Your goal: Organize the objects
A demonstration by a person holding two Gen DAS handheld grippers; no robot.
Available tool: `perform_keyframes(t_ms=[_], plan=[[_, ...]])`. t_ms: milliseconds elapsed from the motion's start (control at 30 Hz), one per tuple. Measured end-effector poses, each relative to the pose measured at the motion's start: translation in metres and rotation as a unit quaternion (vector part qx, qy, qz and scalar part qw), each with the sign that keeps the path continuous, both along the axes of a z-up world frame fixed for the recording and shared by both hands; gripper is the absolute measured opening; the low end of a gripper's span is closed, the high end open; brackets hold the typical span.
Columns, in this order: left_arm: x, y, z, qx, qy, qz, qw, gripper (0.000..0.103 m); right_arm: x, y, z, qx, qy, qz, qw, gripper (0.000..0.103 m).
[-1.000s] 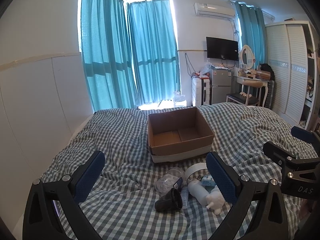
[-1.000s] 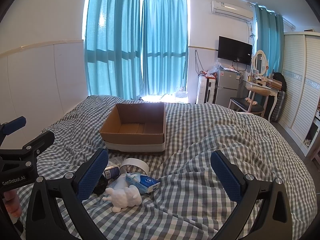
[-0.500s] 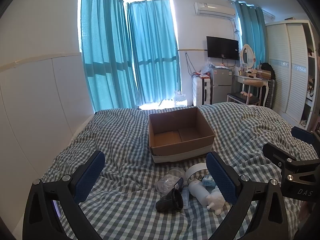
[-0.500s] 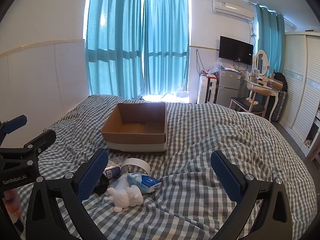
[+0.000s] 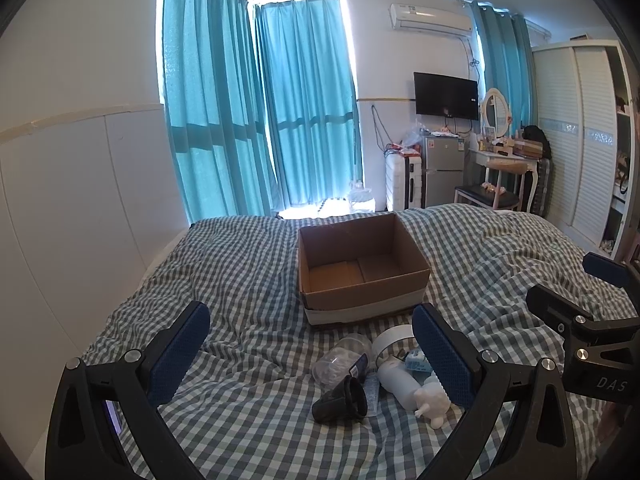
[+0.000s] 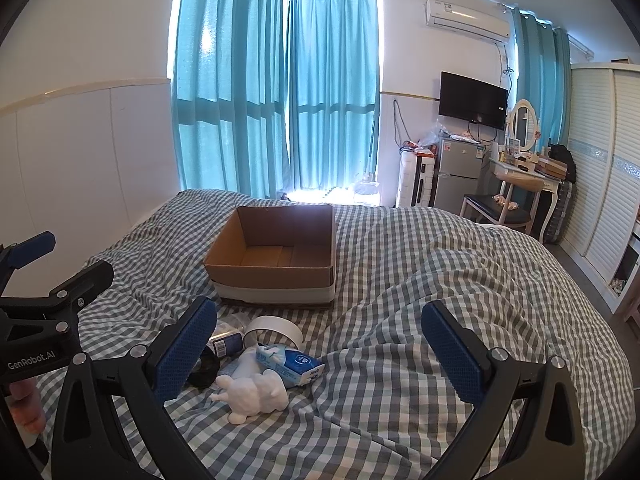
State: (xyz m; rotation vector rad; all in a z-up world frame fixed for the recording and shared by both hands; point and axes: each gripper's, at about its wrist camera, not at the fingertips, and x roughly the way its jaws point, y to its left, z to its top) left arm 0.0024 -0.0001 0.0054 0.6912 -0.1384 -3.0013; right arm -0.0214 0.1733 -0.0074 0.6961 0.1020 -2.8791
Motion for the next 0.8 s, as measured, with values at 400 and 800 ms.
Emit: perform_keyframes(t_ms=[400, 800], plan=[[0.002, -0.003, -0.004, 0.008, -0.004, 0.001, 1.0000, 0.103, 0.003, -0.001, 0.005, -0.004, 0.003, 0.007, 1.000, 0.103], [0.005, -0.004, 0.003, 0.019, -0.004, -0.001, 0.9998, 0.103, 0.008, -0.007, 0.012, 0.001, 0.012, 0.016, 1.000, 0.103]])
